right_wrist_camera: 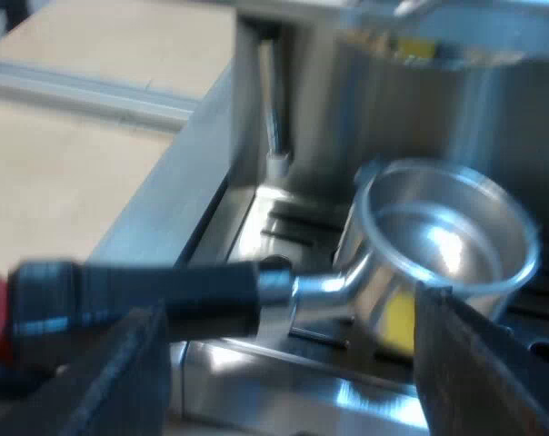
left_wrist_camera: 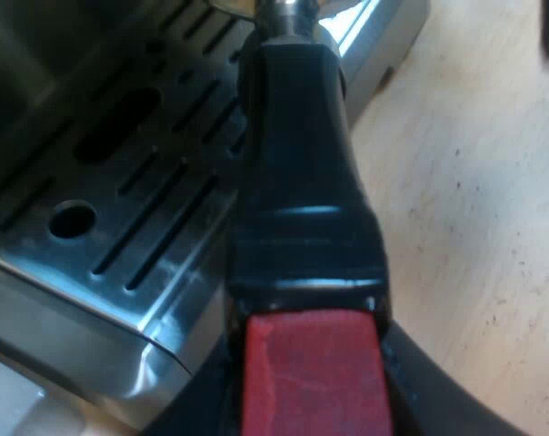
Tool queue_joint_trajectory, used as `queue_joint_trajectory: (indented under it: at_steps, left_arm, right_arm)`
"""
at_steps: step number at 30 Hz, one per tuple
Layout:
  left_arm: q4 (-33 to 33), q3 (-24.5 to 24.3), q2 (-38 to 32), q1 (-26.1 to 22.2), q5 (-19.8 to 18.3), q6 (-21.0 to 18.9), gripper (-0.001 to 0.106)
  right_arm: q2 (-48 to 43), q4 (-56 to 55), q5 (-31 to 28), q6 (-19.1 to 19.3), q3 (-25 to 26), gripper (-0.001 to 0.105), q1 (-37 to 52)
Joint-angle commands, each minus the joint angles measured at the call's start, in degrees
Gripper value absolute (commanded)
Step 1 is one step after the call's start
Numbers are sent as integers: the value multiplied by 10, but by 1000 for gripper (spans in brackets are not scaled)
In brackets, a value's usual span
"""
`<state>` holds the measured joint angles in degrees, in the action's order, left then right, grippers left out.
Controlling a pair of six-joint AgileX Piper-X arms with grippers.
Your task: Put the handle in the coffee machine
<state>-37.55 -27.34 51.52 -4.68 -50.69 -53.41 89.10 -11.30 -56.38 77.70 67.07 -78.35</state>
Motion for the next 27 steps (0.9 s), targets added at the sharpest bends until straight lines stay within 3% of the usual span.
queue_joint_trajectory:
  at_steps: [1,10,12,18,24,27]
  left_arm:
    - [17,-6,4,0,-29,-8,0]
    - [53,-6,15,0,-29,-20,0]
    - [56,-6,25,0,-29,-20,0]
    - [71,-6,44,0,-29,-20,0]
    - [83,-6,58,0,-29,-25,0]
    - [88,-6,66,0,-29,-34,0]
  right_arm:
    - [-5,57,-62,1,-11,59,1]
    - [-4,180,-97,1,-88,59,1]
    - [-4,209,-98,17,-101,59,1]
    - [0,221,-97,25,-112,59,7]
    - [49,366,-87,144,-112,59,21]
    - [65,416,-78,183,-112,59,21]
